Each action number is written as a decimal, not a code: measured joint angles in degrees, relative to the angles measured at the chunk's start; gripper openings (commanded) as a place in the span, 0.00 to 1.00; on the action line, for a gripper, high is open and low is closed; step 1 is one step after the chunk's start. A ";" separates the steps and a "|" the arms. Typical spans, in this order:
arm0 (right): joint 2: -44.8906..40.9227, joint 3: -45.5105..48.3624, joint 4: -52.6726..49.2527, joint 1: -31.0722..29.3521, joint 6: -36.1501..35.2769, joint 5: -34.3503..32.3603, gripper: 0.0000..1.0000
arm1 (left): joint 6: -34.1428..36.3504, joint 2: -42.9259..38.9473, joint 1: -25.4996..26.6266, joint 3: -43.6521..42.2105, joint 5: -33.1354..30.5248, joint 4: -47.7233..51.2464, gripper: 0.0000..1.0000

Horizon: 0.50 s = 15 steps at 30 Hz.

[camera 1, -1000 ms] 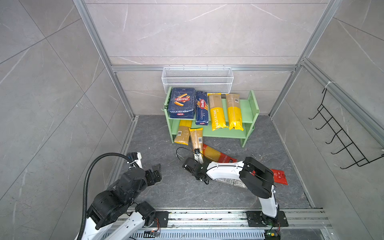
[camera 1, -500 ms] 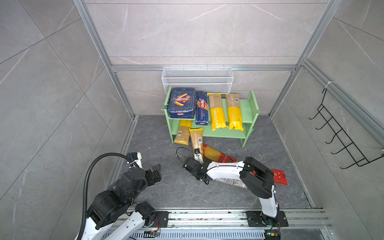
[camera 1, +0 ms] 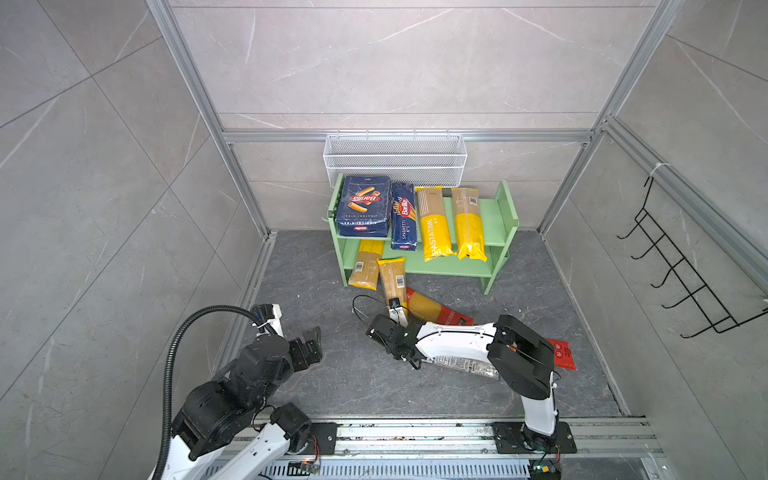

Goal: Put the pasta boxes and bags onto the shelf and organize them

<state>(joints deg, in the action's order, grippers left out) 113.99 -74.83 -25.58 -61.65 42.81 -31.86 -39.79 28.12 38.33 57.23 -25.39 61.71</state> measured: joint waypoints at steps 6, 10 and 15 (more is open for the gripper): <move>-0.02 -1.84 -1.70 0.00 -0.63 -0.09 0.00 | 0.48 0.17 0.00 0.92 -0.02 0.00 0.99; -0.02 -3.72 -1.81 0.07 -1.33 -0.31 0.00 | 0.90 0.52 0.00 1.64 -0.02 0.02 0.99; -0.48 -4.24 -1.62 0.24 -1.92 -0.48 0.00 | 1.27 1.16 0.00 2.10 -0.04 0.02 0.99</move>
<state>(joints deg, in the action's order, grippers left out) 113.51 -79.07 -27.20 -61.41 40.88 -32.34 -38.52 29.28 38.33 59.33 -25.43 61.73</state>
